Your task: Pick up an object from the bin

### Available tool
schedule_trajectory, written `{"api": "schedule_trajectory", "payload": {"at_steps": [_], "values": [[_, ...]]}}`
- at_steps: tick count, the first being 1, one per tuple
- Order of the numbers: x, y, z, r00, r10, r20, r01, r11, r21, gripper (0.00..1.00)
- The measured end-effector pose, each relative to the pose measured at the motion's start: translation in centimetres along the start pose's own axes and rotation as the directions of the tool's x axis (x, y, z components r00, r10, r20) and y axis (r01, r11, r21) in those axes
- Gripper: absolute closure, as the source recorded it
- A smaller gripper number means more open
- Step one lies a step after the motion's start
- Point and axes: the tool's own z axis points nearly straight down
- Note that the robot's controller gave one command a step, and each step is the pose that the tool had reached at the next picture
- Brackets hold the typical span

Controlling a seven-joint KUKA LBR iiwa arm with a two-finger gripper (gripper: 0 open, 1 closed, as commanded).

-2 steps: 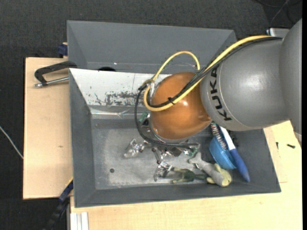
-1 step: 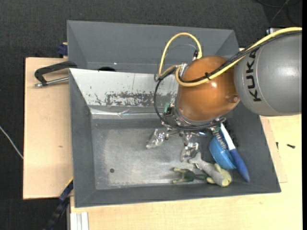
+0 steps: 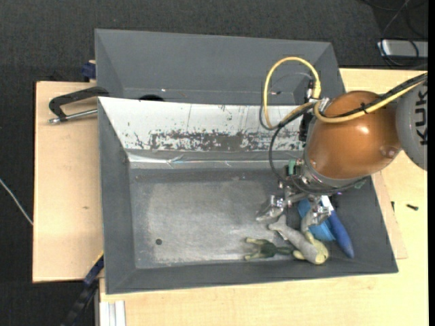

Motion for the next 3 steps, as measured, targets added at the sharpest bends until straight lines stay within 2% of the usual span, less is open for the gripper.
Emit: {"api": "schedule_trajectory", "payload": {"at_steps": [1, 2, 3], "values": [[4.4, -4.0, 4.9, 0.997, -0.077, 0.001, 0.077, 0.997, -0.013, 0.0], [4.8, -4.5, 4.5, 0.997, -0.081, -0.008, 0.081, 0.997, 0.003, 1.0], [3.7, -3.5, -1.8, 0.995, -0.097, -0.007, 0.097, 0.995, 0.01, 1.0]]}}
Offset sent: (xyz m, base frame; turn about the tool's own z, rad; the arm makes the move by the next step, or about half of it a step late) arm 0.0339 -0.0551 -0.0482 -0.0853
